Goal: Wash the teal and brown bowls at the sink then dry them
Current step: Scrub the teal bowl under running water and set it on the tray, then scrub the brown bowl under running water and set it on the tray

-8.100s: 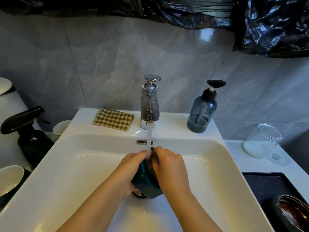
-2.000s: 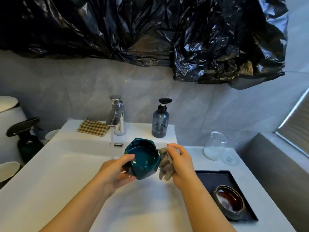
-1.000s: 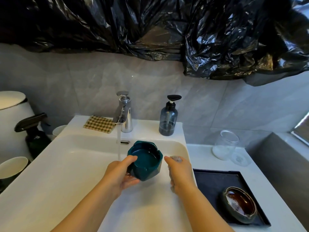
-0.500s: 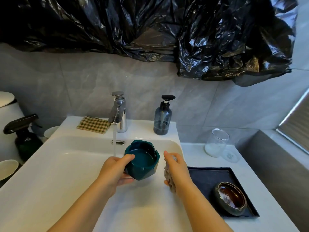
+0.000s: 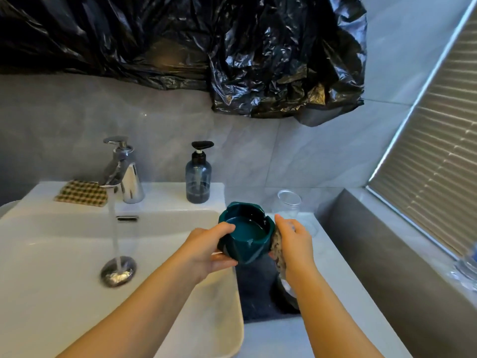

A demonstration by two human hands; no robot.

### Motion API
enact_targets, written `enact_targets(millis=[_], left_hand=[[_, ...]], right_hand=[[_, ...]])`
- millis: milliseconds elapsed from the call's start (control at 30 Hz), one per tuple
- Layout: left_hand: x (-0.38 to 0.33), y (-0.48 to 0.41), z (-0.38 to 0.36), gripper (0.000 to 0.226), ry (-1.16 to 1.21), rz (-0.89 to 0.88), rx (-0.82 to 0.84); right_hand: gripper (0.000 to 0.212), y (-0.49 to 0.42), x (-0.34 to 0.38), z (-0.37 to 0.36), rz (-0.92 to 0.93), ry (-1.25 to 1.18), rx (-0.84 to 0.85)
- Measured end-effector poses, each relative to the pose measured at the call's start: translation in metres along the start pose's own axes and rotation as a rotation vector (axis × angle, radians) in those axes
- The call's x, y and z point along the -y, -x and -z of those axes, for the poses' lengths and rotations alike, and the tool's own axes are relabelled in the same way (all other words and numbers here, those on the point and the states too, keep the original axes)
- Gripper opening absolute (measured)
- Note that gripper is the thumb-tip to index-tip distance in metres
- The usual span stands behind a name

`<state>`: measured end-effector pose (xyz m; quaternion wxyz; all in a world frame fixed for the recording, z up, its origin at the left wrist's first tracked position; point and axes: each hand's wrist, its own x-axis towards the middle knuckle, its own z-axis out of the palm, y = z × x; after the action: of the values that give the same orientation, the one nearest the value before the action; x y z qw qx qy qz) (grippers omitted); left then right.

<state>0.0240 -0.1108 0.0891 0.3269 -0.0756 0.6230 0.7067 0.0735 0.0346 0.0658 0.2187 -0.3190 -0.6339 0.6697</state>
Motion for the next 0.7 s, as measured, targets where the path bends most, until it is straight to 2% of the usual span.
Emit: enact_targets(millis=[200,300,400,567,700], left_hand=[[0.039,-0.030,-0.074,0.037,0.185,0.147,-0.041],[0.060,-0.050,-0.097,0.045,0.324,0.192,-0.161],[0.076,-0.065,-0.107,0.053,0.377,0.201,-0.354],[0.091,-0.079,-0.109,0.046,0.361,0.198,-0.510],[0.099,-0.086,-0.109,0.044,0.268,0.210,-0.490]], right_hand=[[0.027,-0.025,-0.018,0.066,-0.017,0.164,-0.088],[0.025,-0.032,-0.033,0.091,-0.051,0.217,-0.096],[0.021,-0.040,-0.053,0.112,-0.074,0.293,-0.092],[0.014,-0.054,-0.085,0.126,-0.177,0.433,-0.030],[0.021,-0.061,-0.099,0.124,-0.255,0.485,0.005]])
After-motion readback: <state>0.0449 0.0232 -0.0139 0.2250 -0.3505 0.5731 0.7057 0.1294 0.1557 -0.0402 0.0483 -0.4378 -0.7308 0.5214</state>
